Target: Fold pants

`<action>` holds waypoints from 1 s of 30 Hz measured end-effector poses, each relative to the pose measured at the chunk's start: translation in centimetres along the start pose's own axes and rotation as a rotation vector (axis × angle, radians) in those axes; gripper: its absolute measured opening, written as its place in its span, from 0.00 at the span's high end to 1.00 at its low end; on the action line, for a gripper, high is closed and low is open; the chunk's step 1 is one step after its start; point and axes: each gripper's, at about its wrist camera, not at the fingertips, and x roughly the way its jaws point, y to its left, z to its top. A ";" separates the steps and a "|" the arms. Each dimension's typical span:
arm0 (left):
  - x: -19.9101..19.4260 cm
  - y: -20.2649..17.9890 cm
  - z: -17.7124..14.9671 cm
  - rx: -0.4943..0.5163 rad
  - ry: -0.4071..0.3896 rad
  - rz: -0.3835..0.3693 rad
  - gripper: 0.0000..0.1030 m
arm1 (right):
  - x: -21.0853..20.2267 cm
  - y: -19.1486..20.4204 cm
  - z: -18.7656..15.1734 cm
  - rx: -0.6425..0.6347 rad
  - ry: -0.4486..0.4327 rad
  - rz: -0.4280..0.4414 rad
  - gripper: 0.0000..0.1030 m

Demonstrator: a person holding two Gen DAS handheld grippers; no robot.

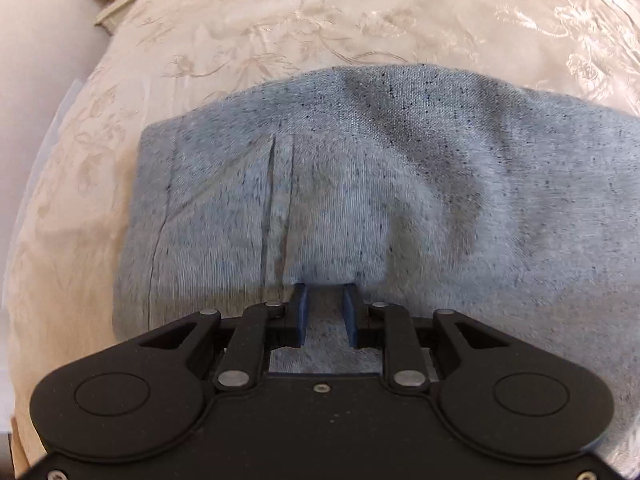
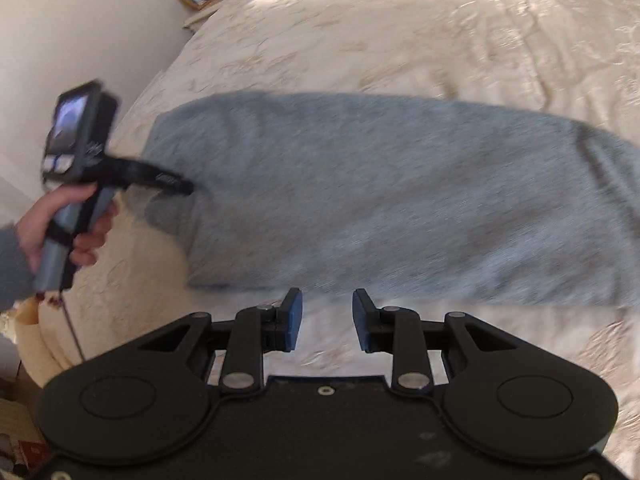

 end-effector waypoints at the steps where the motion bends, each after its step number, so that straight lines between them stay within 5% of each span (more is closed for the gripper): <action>1: 0.5 0.2 0.5 0.005 0.012 -0.012 0.70 | 1.0 1.5 -0.3 -0.010 0.013 0.007 0.70; 10: 1.2 0.7 1.0 0.101 0.028 -0.068 0.71 | 6.7 8.5 1.6 -0.008 -0.018 0.011 0.70; 20: 1.6 3.9 2.9 0.057 0.123 -0.179 0.72 | 10.3 9.6 5.4 -0.039 -0.014 -0.041 0.67; 24: -1.3 7.7 2.3 -0.023 0.083 -0.290 0.71 | 10.4 9.7 5.6 -0.057 -0.016 -0.008 0.70; 26: -1.9 9.6 1.6 -0.045 0.072 -0.274 0.71 | 9.8 10.2 5.3 -0.085 -0.007 0.019 0.86; 30: -0.8 11.3 0.1 -0.054 0.119 -0.197 0.71 | 9.0 11.5 3.4 -0.194 0.002 -0.018 0.87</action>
